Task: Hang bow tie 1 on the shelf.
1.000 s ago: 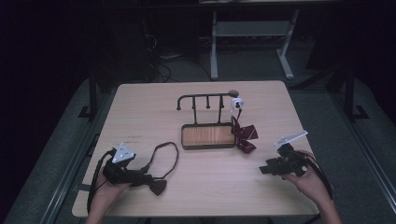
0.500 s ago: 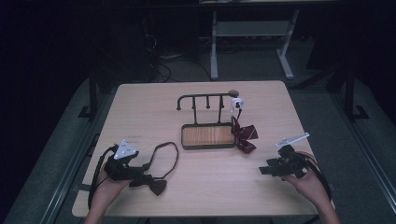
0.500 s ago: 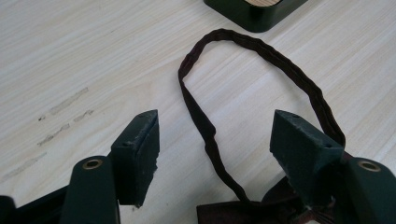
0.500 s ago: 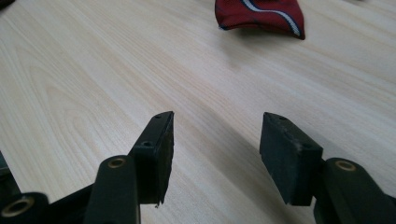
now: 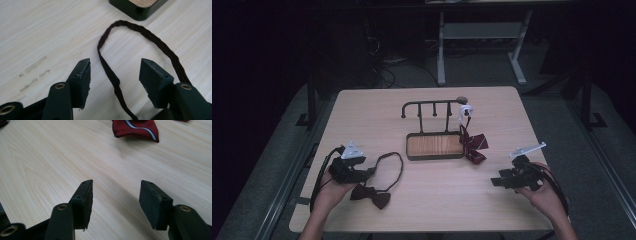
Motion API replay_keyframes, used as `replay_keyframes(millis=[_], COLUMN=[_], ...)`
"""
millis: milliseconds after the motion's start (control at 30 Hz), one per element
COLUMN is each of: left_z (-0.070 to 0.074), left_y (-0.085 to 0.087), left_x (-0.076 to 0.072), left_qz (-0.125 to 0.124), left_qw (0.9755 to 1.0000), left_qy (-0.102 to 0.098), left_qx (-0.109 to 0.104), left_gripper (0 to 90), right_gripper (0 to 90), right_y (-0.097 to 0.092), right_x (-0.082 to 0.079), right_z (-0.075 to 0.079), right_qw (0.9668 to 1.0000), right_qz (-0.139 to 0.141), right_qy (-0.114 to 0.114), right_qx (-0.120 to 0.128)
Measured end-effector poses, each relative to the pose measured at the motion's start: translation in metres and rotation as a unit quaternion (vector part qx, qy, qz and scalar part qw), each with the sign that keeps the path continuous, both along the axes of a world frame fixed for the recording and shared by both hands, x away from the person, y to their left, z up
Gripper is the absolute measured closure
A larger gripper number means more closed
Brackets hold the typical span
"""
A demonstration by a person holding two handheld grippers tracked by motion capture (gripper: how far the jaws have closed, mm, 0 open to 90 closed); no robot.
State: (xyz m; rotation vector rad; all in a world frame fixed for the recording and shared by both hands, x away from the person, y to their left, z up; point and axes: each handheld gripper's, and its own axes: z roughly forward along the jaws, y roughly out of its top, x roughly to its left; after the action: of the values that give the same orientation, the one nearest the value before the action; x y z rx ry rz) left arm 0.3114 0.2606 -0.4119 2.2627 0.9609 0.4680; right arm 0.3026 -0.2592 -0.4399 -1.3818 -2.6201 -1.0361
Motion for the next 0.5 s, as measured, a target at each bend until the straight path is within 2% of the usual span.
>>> replay_keyframes(millis=[233, 500], left_z=[0.0, -0.005], left_y=[-0.002, -0.001], left_x=[0.013, 0.023], left_qz=[0.0, 0.002], left_qw=[0.9999, 0.9996], left_qy=[0.008, 0.025], left_qx=[0.012, 0.015], left_gripper=[44.4, 46.5], right_gripper=[44.1, 44.0], right_y=[0.001, 0.0], right_x=[-0.001, -0.001], right_z=[0.001, 0.002], right_qw=[1.0, 1.0], right_qz=[0.0, 0.001], right_qy=[-0.001, -0.001], right_qx=[0.003, 0.002])
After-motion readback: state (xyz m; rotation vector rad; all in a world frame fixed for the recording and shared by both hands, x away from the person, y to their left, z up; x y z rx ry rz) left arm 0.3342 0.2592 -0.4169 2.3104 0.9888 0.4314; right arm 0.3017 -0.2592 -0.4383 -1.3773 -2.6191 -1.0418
